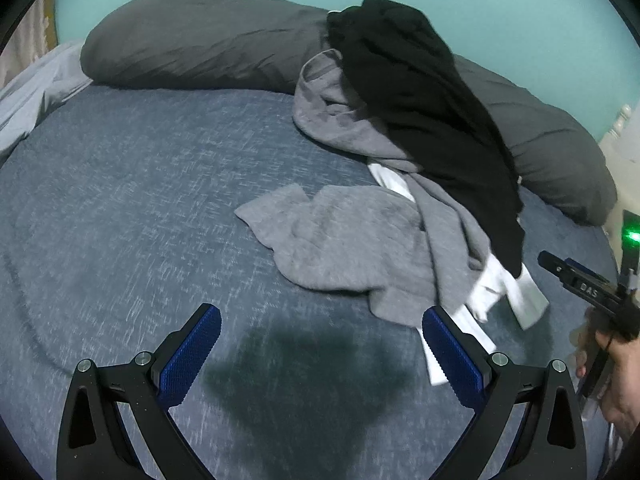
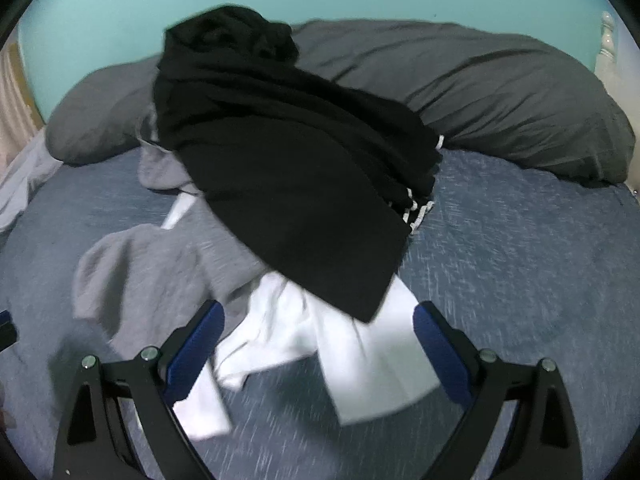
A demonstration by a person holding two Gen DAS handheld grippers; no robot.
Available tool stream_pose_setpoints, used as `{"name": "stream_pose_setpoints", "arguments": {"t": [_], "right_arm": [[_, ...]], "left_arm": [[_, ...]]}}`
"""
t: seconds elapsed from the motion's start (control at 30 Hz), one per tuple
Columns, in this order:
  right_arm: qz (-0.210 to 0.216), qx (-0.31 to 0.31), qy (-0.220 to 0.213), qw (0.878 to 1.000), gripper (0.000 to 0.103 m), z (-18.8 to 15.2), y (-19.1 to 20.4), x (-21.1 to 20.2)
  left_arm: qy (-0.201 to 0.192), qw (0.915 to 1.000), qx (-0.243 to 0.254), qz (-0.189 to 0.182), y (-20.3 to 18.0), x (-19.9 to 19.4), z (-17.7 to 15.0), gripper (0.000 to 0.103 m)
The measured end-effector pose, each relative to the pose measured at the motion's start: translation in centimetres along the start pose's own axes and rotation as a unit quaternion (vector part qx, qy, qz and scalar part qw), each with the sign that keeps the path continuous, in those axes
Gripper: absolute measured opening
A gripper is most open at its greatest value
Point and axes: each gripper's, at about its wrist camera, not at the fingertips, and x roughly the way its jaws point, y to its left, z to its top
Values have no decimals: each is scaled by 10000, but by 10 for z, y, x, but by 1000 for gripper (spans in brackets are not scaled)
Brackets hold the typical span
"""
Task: Fold clothes
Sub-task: 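Reach the right gripper into the pile and grasp the black garment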
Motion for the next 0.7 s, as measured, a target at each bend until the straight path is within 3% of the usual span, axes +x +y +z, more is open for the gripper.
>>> {"name": "stream_pose_setpoints", "arguments": {"t": [0.17,0.47,0.57,0.6,0.63,0.7], "right_arm": [[-249,-171,61,9995,96,20,3,38],[-50,-400,122,9991,96,38,24,92],[-69,-496,128,9987,80,39,28,99],[-70,-500,104,9987,67,40,28,99],[-64,-477,56,9988,61,40,26,96],[-61,-399,-62,9992,30,40,22,87]], "left_arm": [[37,10000,-62,-35,13,10,1,103],[123,9998,-73,-109,34,15,-12,103],[113,9999,-70,-110,39,12,-17,103],[105,9999,-80,-103,41,11,-18,103],[99,9999,-91,-100,42,10,-19,103],[98,9998,-104,-105,45,6,-21,103]]}}
